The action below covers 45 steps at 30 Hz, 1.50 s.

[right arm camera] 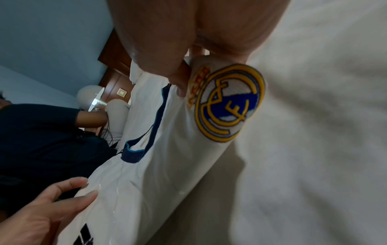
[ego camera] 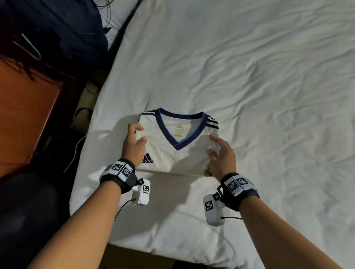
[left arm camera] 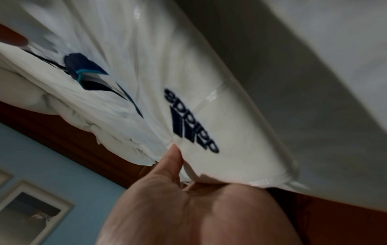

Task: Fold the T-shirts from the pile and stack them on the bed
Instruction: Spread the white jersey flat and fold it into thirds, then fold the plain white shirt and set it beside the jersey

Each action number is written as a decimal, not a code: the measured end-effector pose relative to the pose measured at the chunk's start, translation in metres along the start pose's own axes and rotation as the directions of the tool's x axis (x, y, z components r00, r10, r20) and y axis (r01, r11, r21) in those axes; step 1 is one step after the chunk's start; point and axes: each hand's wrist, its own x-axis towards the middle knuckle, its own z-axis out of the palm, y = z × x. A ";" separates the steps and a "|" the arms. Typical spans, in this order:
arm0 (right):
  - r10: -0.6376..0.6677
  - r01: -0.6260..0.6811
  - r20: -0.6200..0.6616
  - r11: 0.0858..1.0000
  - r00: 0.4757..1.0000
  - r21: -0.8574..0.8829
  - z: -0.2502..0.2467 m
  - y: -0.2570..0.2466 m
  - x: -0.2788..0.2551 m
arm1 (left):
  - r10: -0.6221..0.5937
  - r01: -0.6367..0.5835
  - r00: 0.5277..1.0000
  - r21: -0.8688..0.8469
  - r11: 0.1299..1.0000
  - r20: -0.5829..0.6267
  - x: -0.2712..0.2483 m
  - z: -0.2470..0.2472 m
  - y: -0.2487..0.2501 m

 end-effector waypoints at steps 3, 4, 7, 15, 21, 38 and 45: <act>0.029 -0.026 0.037 0.998 0.999 -0.060 0.030 -0.003 0.000 | -0.070 0.070 0.998 0.026 0.997 -0.004 0.008 -0.022 -0.017; 0.051 -0.048 0.037 0.997 0.998 -0.066 0.037 -0.003 0.000 | -0.096 0.095 0.995 0.045 0.994 0.006 0.009 -0.025 -0.022; 0.099 -0.100 -0.022 0.990 0.995 -0.098 0.047 0.002 0.000 | -0.176 0.171 0.984 0.116 0.978 0.036 0.012 -0.025 -0.034; -0.090 -0.016 -0.135 0.775 0.987 -0.632 0.070 -0.010 -0.016 | 0.160 -0.090 0.987 0.735 0.672 -0.026 -0.008 0.004 -0.038; -0.147 0.356 0.327 0.485 0.934 -0.799 0.101 0.025 -0.044 | 0.170 -0.333 0.943 0.770 0.545 0.287 -0.038 0.029 -0.080; 0.045 0.107 0.161 0.566 0.986 -0.817 -0.073 -0.090 -0.086 | 0.078 -0.464 0.867 0.743 0.483 0.491 -0.077 0.007 0.139; 0.009 -0.002 0.005 0.616 1.000 -0.788 -0.198 -0.151 -0.114 | 0.240 -0.624 0.767 0.603 0.497 0.595 -0.120 0.052 0.304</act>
